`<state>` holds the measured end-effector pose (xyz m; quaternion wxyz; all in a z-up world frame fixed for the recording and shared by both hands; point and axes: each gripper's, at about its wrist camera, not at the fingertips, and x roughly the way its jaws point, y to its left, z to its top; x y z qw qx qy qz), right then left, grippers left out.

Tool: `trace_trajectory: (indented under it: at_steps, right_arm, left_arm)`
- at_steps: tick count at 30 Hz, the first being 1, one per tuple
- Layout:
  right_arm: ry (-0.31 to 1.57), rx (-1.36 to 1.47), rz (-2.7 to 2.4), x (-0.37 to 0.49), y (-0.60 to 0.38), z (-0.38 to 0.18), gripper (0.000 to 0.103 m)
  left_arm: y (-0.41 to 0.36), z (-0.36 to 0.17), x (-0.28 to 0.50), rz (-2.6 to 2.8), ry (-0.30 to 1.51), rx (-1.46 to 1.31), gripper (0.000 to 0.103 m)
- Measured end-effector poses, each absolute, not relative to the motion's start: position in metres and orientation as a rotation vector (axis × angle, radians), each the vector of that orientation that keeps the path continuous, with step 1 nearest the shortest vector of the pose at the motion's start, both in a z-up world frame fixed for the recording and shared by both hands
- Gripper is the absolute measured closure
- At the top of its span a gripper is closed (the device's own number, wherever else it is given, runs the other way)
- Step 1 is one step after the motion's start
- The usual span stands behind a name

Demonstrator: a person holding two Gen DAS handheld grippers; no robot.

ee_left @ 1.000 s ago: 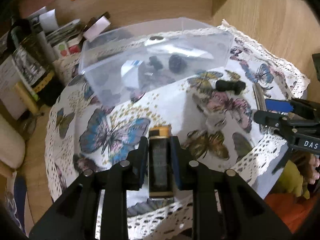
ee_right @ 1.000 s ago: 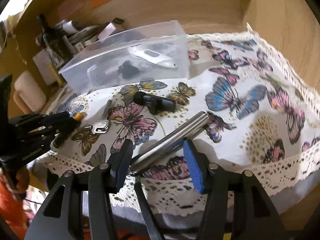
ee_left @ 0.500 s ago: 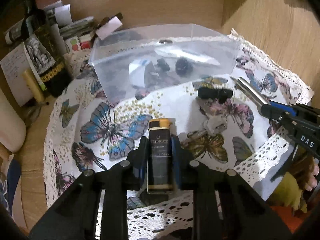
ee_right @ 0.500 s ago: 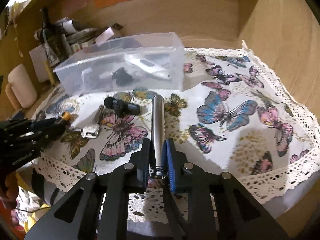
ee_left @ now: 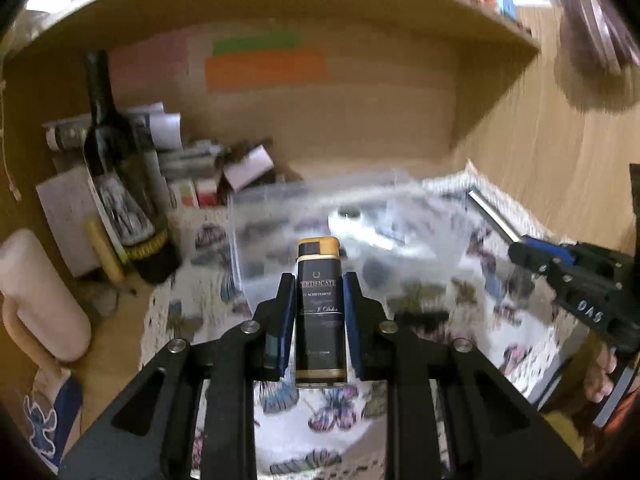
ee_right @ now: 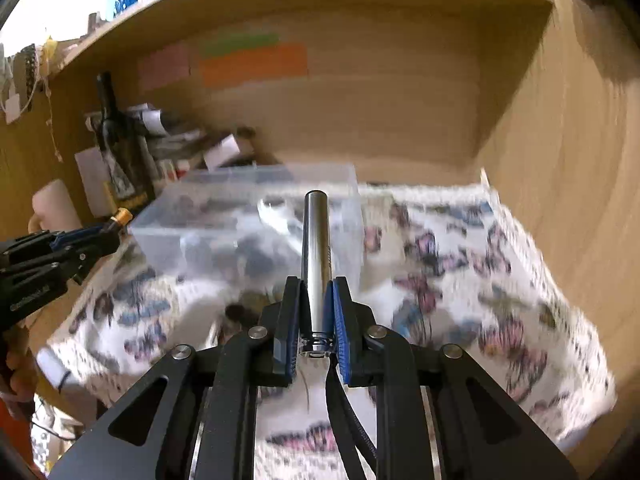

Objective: Organize rigid objects
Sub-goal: 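Place the perfume bottle and silver pen into the clear box and release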

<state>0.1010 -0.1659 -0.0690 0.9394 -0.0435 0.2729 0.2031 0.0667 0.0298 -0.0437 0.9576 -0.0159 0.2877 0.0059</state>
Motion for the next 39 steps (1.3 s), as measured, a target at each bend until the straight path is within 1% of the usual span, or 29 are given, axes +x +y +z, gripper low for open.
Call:
trace_trajectory:
  at_steps: [6, 11, 18, 24, 29, 39]
  right_arm:
    - [0.486, -0.096, 0.46, 0.123, -0.147, -0.046, 0.089]
    - [0.431, -0.136, 0.483, 0.137, -0.128, -0.029, 0.089]
    - [0.408, -0.16, 0.515, 0.164, -0.106, -0.018, 0.089]
    - [0.407, -0.197, 0.55, 0.189, -0.088, -0.021, 0.089]
    - [0.471, -0.243, 0.601, 0.212, -0.072, -0.035, 0.089]
    - [0.664, -0.323, 0.659, 0.241, -0.049, -0.089, 0.089]
  left_arm:
    - [0.037, -0.022, 0.079, 0.022, 0.533, -0.064, 0.08]
    - [0.05, -0.014, 0.1, 0.005, 0.544, -0.102, 0.08]
    - [0.062, -0.021, 0.131, 0.031, 0.579, -0.1, 0.08]
    - [0.066, -0.042, 0.155, 0.058, 0.637, -0.079, 0.08]
    - [0.067, -0.058, 0.169, 0.058, 0.69, -0.057, 0.08]
    - [0.065, -0.083, 0.184, 0.053, 0.764, -0.033, 0.08]
